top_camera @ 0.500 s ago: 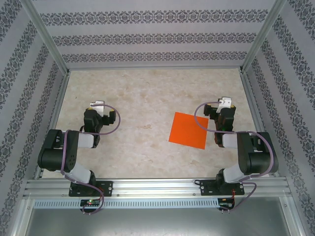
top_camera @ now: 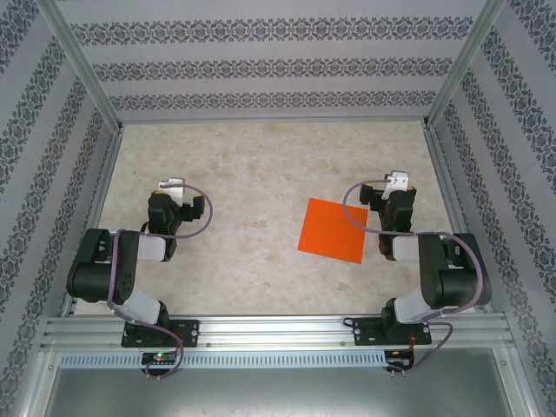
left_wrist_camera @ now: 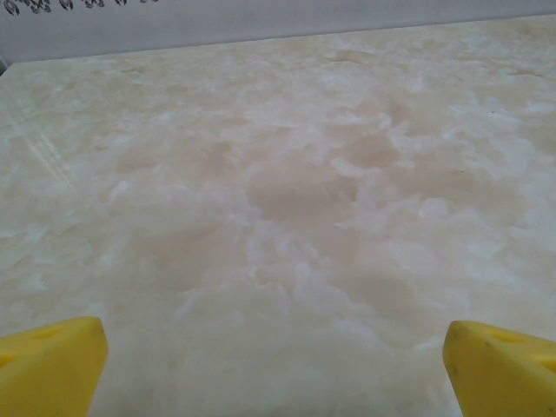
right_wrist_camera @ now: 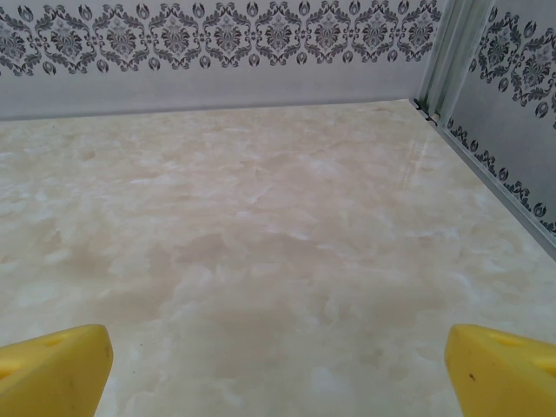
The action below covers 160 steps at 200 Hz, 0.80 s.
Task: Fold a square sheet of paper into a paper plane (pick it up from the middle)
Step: Move the square sheet of paper to the center of the table.
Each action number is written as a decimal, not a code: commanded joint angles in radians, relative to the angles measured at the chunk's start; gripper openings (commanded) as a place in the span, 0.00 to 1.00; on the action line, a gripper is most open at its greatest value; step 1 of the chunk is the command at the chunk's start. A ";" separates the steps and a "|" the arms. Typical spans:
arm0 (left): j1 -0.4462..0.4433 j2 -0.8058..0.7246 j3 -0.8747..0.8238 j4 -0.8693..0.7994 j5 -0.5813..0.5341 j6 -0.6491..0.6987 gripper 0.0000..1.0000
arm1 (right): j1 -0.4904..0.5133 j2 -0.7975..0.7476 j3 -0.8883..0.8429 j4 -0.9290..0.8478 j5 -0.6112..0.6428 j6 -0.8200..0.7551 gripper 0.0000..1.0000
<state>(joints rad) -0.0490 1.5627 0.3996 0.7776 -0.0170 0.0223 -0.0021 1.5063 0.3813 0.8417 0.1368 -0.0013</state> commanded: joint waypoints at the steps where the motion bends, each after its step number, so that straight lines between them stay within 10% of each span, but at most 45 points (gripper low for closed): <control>1: -0.011 -0.002 0.020 0.043 -0.014 0.007 1.00 | -0.003 -0.009 0.010 0.025 -0.011 0.007 0.98; 97: -0.009 -0.141 -0.002 -0.042 0.001 -0.001 1.00 | 0.016 -0.066 0.012 -0.015 -0.066 -0.041 0.98; 136: -0.006 -0.327 0.025 -0.235 0.017 -0.060 1.00 | 0.044 -0.326 0.237 -0.754 -0.004 0.114 0.98; 160: -0.006 -0.403 0.126 -0.458 0.039 -0.148 1.00 | 0.038 -0.419 0.322 -0.984 -0.047 0.468 0.98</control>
<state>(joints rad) -0.0490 1.2175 0.4267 0.5663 -0.0051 -0.0177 0.0372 1.1652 0.6201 0.2325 0.1234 0.1261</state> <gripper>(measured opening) 0.998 0.981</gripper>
